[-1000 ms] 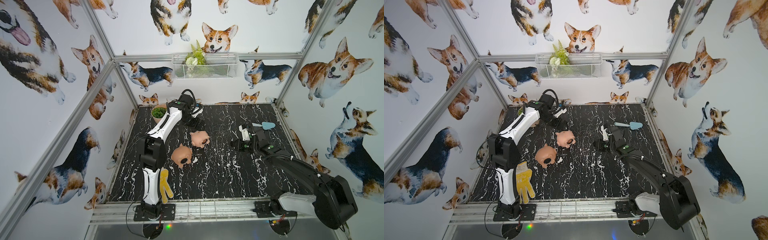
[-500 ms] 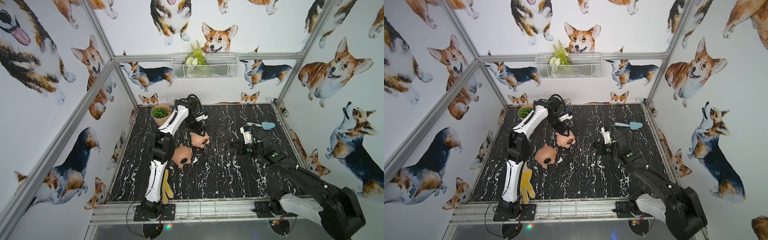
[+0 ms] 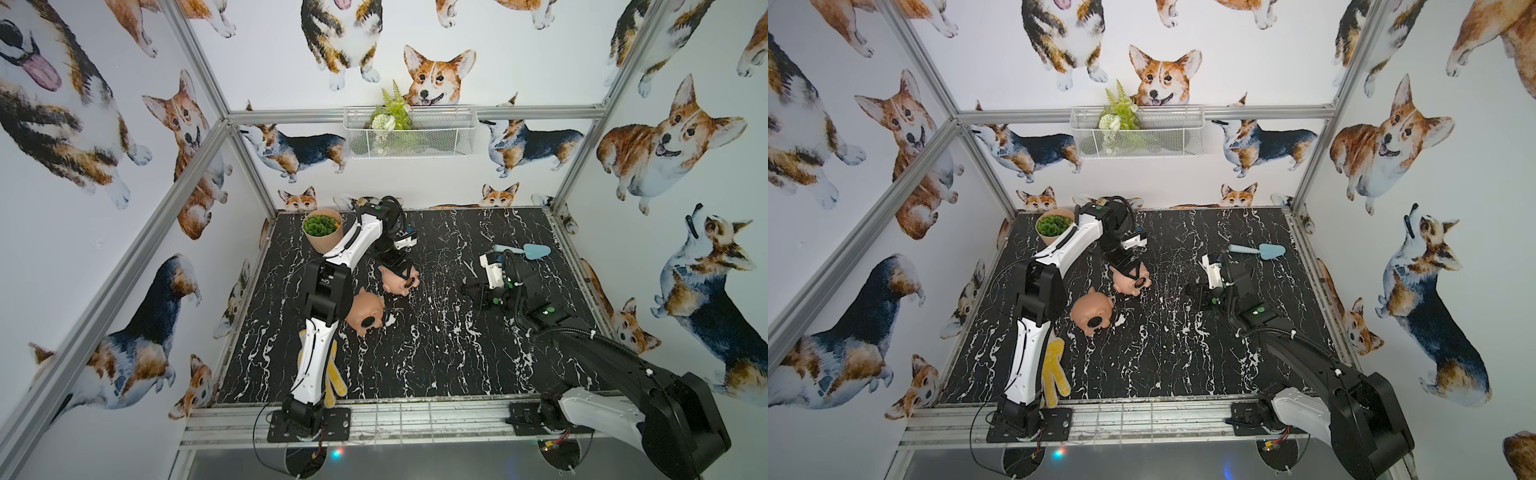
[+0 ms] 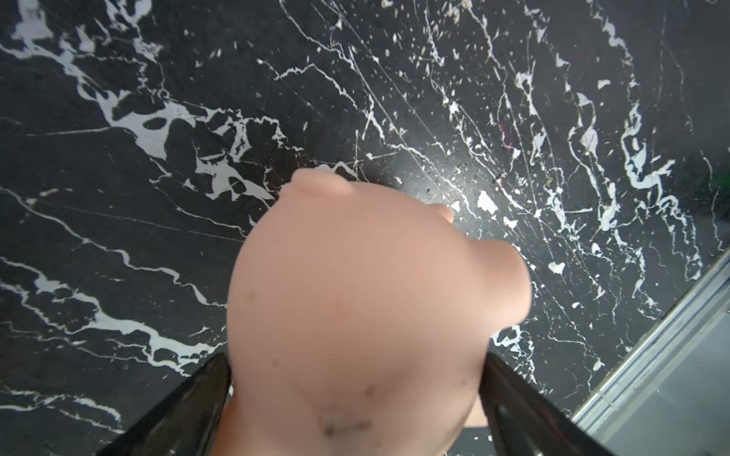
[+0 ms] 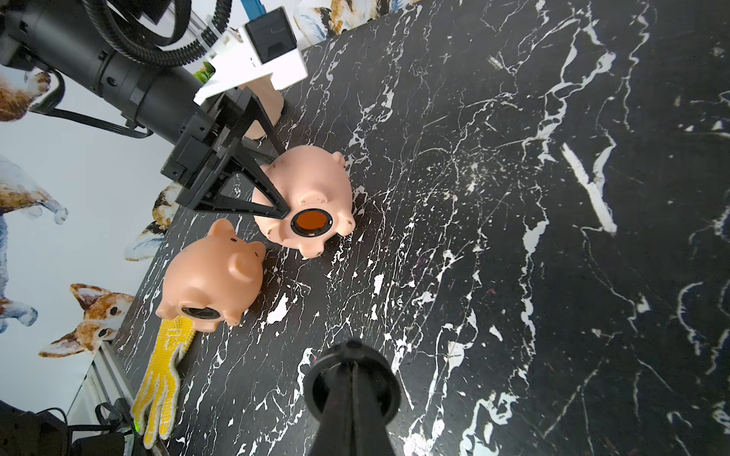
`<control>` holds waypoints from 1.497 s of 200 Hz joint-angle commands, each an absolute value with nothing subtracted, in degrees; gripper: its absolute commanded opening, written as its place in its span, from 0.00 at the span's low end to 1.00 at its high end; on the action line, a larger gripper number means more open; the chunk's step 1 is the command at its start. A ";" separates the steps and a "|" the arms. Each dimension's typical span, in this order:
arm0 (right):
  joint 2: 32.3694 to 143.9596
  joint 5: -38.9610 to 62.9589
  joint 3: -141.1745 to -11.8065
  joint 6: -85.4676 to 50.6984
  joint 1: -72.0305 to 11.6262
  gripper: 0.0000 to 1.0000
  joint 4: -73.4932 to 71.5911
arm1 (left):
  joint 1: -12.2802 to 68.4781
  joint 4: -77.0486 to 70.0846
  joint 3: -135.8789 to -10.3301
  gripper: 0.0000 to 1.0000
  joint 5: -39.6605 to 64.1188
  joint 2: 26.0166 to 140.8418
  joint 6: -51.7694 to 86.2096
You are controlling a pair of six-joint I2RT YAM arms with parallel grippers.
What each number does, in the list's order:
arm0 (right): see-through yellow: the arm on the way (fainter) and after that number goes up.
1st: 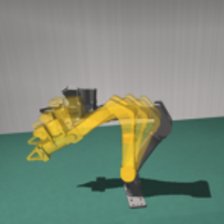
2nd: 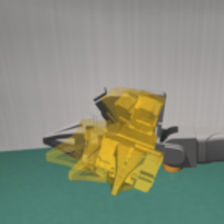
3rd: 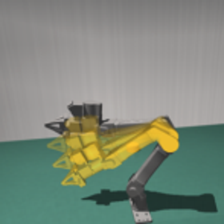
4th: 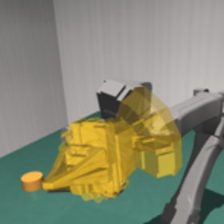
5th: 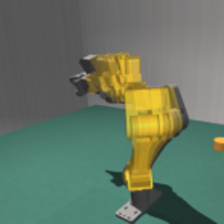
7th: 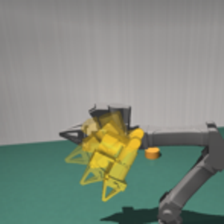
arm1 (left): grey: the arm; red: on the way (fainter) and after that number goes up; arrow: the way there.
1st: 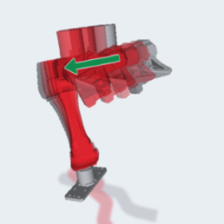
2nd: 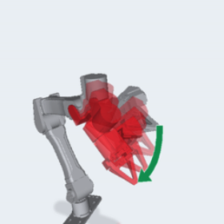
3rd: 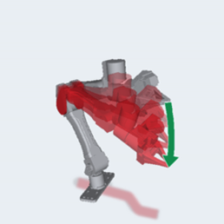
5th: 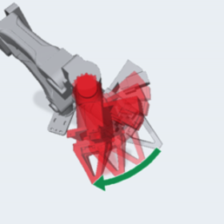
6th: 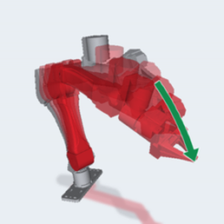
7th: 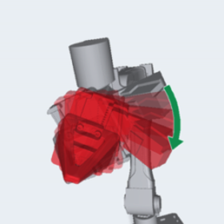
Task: Close piggy banks
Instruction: Move the piggy bank to the center of the board.
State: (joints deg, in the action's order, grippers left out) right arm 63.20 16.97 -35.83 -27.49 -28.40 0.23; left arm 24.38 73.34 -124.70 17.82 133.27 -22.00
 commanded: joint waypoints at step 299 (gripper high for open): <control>71.46 13.16 -30.35 -30.90 -33.60 0.00 -14.56 | 29.62 60.84 -102.92 0.98 23.71 122.44 -4.07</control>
